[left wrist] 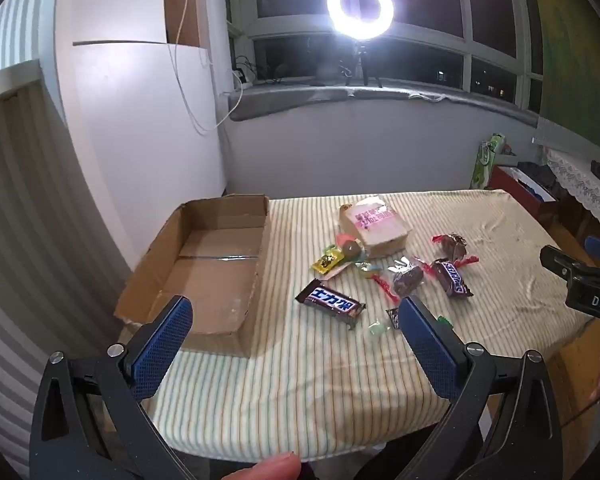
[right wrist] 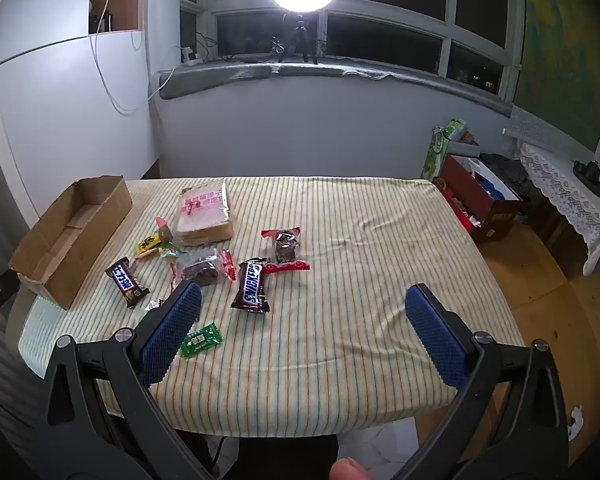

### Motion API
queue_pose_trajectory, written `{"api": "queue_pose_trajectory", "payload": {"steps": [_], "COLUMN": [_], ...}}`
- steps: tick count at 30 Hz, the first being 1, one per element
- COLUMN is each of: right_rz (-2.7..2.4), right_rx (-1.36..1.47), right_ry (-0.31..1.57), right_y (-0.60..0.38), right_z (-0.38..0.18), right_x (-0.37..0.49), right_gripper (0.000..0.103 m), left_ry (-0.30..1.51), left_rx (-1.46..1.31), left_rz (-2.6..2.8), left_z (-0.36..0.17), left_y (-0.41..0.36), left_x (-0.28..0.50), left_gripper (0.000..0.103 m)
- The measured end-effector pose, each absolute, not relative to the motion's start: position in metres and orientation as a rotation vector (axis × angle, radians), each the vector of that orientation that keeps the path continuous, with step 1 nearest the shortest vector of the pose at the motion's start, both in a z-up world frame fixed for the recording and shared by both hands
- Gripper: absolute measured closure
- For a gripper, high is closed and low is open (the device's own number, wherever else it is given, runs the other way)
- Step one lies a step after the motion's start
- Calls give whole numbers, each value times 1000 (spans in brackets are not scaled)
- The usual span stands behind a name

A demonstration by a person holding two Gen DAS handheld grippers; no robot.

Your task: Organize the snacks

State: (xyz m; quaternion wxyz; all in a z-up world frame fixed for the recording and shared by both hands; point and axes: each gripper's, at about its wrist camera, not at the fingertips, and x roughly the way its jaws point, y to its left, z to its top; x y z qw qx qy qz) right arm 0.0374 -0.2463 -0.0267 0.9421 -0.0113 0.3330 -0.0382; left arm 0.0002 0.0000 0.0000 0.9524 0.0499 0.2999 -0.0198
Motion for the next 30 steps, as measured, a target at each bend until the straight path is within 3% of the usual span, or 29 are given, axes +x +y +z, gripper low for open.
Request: {"api": "queue_pose_trajectory", "payload": {"steps": [30], "right_rz": [-80], "right_rx": [-30], "right_ry": [683], "right_y": [-244], "right_z": [-28], "right_x": [35], "right_gripper": [0], "left_ry": [655], "left_rx": [71], "left_rz": [-45], "left_z": [-2], "left_y": [3], "left_x": [1], "left_gripper": [1]}}
